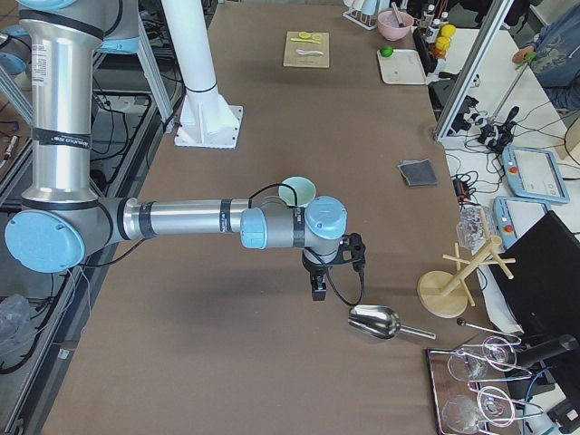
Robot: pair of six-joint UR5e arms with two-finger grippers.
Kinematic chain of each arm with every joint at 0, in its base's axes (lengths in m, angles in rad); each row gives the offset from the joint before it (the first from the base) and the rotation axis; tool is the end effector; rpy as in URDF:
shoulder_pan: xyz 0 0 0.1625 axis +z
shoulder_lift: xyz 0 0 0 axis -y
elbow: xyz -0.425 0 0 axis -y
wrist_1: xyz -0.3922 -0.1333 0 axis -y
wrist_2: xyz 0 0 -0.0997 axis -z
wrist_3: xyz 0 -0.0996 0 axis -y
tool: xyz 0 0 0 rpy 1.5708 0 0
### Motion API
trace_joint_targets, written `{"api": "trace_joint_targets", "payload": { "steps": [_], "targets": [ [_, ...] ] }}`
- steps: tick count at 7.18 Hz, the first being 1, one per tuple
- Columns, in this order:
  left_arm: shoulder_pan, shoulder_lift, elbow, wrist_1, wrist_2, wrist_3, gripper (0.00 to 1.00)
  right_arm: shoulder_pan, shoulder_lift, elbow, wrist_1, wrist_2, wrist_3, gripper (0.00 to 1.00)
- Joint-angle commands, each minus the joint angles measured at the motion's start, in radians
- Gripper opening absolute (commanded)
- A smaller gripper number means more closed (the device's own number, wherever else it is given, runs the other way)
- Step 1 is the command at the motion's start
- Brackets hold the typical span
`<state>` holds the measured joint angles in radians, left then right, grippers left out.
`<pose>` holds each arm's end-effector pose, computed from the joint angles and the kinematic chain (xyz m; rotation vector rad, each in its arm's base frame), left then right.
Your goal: Place spoon in bowl
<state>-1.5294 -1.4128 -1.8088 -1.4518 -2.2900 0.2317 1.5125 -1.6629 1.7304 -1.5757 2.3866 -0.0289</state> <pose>-0.0502 -0.4232 0.6296 0.0313 0.7213 0.2471 0.0341 -0.4588 0.6211 0.0471 -0.8167 -0.1078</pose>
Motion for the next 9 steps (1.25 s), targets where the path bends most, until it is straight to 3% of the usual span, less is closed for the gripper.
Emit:
{"api": "trace_joint_targets", "payload": {
  "steps": [1, 5, 8, 9],
  "targets": [
    [0.0, 0.0, -0.001, -0.002, 0.001, 0.0, 0.98, -0.002, 0.0, 0.0, 0.0, 0.0, 0.003, 1.0],
    [0.002, -0.003, -0.015, -0.015, -0.011, -0.015, 0.98, -0.008, 0.003, 0.009, 0.002, 0.002, 0.007, 1.0],
    [0.008, -0.031, -0.035, -0.018, -0.022, -0.015, 0.98, -0.092, 0.04, 0.038, 0.002, 0.003, 0.024, 1.0],
    [0.011, -0.032, -0.04, -0.025, -0.075, -0.02, 0.98, -0.122, 0.041, 0.067, 0.002, 0.003, 0.091, 1.0]
  ]
}}
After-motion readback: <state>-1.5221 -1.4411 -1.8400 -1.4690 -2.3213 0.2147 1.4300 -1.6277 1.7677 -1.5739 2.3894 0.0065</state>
